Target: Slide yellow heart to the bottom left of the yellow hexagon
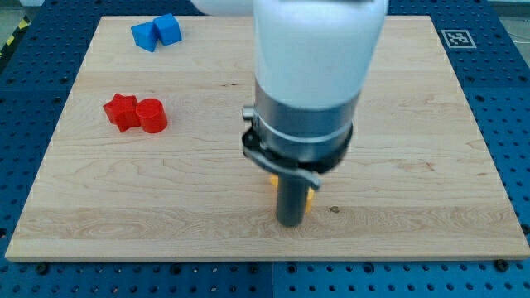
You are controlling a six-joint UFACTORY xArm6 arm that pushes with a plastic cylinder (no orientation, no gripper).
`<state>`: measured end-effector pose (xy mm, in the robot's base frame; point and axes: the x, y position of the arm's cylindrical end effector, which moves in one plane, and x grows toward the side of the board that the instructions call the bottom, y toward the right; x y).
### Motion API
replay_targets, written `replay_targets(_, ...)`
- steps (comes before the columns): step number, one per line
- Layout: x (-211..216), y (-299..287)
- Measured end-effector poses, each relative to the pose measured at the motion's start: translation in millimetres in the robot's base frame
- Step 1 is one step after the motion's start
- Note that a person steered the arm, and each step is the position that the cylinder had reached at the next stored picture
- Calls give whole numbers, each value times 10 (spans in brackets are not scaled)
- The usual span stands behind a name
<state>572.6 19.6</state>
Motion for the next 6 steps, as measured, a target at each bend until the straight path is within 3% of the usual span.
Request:
replay_targets(1,-363,-59)
replay_targets(3,105,245)
replay_targets(4,3,487)
replay_targets(5,-308,374)
replay_targets(6,-492,-93)
